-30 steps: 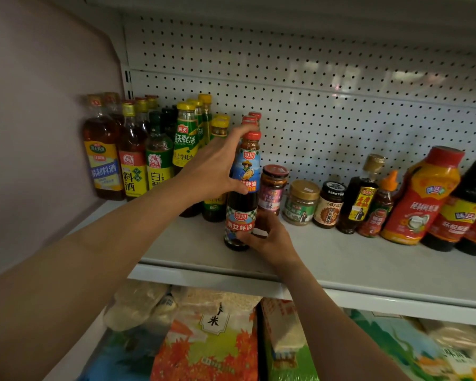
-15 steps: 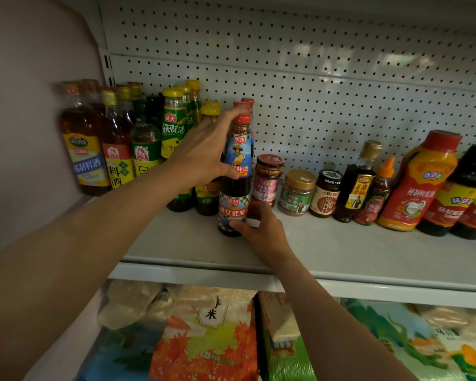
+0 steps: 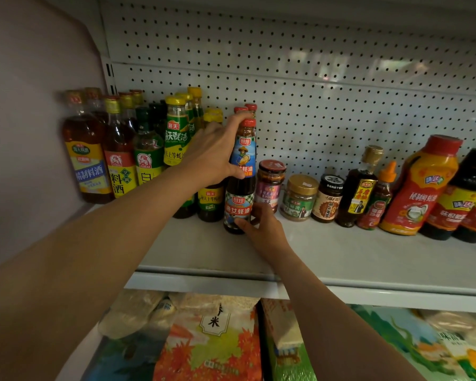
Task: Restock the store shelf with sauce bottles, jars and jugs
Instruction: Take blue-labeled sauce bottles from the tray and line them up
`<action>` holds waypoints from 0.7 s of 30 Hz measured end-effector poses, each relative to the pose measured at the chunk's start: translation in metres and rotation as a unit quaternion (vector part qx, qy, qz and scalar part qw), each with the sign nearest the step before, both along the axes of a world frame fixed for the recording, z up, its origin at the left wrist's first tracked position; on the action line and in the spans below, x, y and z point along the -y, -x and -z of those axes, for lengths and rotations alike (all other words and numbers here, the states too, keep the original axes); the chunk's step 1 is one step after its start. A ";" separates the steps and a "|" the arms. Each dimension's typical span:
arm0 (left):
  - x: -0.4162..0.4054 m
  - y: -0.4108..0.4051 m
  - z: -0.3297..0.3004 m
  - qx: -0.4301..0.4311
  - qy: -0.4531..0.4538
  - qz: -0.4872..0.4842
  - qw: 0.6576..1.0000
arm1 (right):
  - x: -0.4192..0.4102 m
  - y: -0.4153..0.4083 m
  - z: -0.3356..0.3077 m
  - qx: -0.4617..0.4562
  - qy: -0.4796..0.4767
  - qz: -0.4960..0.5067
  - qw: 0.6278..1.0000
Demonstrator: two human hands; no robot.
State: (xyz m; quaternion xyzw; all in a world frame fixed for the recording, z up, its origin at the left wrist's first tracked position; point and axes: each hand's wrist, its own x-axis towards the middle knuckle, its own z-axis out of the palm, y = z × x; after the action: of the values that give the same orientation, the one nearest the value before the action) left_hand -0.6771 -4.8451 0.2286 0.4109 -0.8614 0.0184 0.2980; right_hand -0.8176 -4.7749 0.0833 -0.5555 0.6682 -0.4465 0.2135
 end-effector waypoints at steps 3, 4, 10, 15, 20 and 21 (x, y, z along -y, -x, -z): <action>0.001 0.001 -0.001 0.003 -0.001 -0.007 1.000 | 0.004 0.001 0.000 -0.016 0.001 0.005 1.000; 0.002 0.002 -0.001 0.005 0.002 -0.008 1.000 | 0.005 0.001 0.001 -0.024 0.001 0.007 1.000; 0.004 0.005 -0.003 0.033 0.046 -0.021 0.998 | 0.014 0.002 0.001 -0.055 -0.001 0.026 0.998; 0.011 0.011 -0.003 0.049 0.064 -0.039 0.996 | 0.018 0.002 0.001 -0.065 -0.002 0.037 0.997; 0.011 0.014 -0.004 0.046 0.071 -0.041 0.996 | 0.020 0.003 0.001 -0.054 -0.004 0.045 0.998; 0.010 0.013 -0.002 0.040 0.082 -0.044 0.995 | 0.020 0.003 0.001 -0.052 -0.002 0.047 0.998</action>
State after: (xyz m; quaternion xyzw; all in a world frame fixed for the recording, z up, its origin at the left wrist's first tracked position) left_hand -0.6902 -4.8550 0.2306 0.4219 -0.8489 0.1184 0.2954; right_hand -0.8206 -4.7947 0.0818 -0.5459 0.7044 -0.4251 0.1584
